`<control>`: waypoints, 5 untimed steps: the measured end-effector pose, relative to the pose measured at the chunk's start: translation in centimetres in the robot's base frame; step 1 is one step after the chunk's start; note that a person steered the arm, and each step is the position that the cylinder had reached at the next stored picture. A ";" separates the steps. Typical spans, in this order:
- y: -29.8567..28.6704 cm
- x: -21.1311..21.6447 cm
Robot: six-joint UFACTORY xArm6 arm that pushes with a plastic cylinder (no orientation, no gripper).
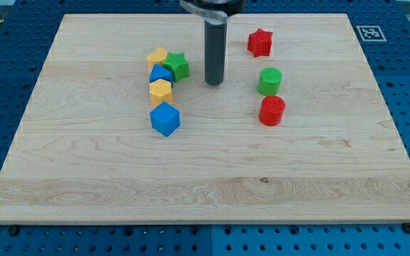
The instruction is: Point your arm at the blue triangle
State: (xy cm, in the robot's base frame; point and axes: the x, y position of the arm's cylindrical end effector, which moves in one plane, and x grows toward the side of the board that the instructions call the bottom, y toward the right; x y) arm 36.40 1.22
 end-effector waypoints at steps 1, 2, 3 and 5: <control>0.0 -5.4; -5.9 -7.6; -16.7 -7.6; -18.8 -2.5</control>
State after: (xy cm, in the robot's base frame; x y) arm 33.88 -17.58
